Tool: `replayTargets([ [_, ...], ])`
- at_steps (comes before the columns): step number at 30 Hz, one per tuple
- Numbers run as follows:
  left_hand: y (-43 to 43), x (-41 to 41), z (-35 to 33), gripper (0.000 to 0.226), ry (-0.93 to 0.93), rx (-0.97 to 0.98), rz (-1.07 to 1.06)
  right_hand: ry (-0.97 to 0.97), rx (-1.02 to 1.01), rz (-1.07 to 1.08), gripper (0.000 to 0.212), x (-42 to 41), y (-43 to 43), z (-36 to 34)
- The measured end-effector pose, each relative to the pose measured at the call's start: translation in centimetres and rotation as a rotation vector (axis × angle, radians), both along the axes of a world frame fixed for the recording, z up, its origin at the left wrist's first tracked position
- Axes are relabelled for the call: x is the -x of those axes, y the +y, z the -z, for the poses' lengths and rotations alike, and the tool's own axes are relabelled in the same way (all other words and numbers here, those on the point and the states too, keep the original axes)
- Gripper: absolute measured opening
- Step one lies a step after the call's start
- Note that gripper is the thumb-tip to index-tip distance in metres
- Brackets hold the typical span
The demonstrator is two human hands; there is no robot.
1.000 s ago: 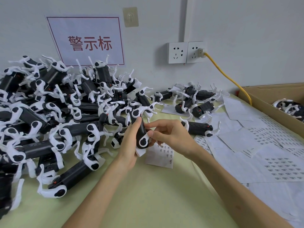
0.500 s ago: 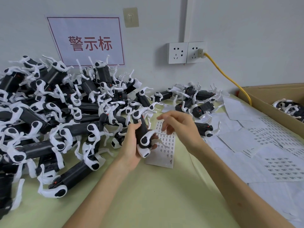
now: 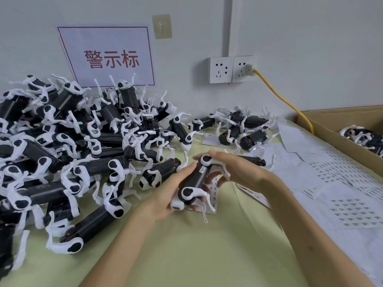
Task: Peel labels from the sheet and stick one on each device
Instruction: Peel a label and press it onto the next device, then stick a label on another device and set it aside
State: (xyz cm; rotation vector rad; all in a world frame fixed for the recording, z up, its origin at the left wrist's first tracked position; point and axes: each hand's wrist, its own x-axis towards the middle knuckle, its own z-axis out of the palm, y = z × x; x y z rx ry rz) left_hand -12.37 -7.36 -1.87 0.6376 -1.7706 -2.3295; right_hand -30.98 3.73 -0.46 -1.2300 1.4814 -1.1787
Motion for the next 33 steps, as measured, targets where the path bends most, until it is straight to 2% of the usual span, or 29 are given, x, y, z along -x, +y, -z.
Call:
replayTargets([
  [4, 0.2, 0.1, -0.1, 0.067, -0.032, -0.030, -0.028, -0.003, -0.055, -0.070, 0.052, 1.6, 1.0, -0.5],
  [6, 0.0, 0.3, -0.1, 0.063, 0.072, -0.074, -0.136, -0.055, -0.009, -0.014, 0.044, 2.7, 2.0, -0.8],
  [8, -0.6, 0.4, -0.3, 0.055, 0.199, -0.110, -0.230, -0.171, 0.081, 0.142, 0.047, 3.8, 2.7, -1.3],
  [10, -1.2, 0.2, -0.6, 0.045, 0.287, -0.124, -0.316, -0.429, 0.337, 0.363, 0.037, 5.1, 3.4, -1.7],
  [12, -1.5, 0.0, -0.6, 0.031, 0.334, -0.118, -0.396, -0.908, 0.732, 0.470, 0.031, 6.6, 4.6, -1.6],
  [14, -1.4, 0.0, -0.6, 0.022, 0.349, -0.105, -0.456, -1.381, 1.035, 0.395, 0.050, 7.9, 6.2, -1.2],
  [15, -1.2, 0.1, -0.6, 0.021, 0.345, -0.092, -0.475, -1.483, 1.096, 0.380, 0.059, 8.5, 6.8, -0.9],
  [16, -0.9, 0.3, -0.5, 0.021, 0.334, -0.077, -0.484, -1.499, 1.091, 0.407, 0.064, 8.8, 7.1, -0.7],
  [18, -0.5, 0.6, -0.4, 0.022, 0.301, -0.052, -0.478, -1.367, 0.972, 0.524, 0.063, 8.6, 6.9, -0.3],
  [21, -0.3, 0.7, -0.3, 0.023, 0.254, -0.013, -0.455, -1.092, 0.743, 0.700, 0.048, 7.3, 5.1, -0.8],
  [24, -0.3, 0.6, -0.1, 0.023, 0.239, 0.122, -0.497, -0.724, 0.621, 0.856, 0.029, 5.9, 3.5, -1.7],
  [26, -0.3, 0.6, 0.4, 0.016, 0.239, 0.403, -0.602, -0.359, 0.609, 0.920, 0.019, 4.9, 2.8, -1.8],
  [28, -0.3, 0.5, 0.8, 0.012, 0.256, 0.848, -0.736, -0.077, 0.636, 0.920, 0.016, 3.5, 2.0, -1.5],
  [31, -0.2, 0.2, 0.9, 0.020, 0.305, 1.343, -0.864, 0.133, 0.611, 0.869, 0.016, 1.2, 0.5, -0.8],
  [33, -0.4, 0.1, 0.8, 0.026, 0.226, 1.515, -1.007, 0.240, 0.555, 0.786, 0.016, -0.1, -0.4, -0.2],
])
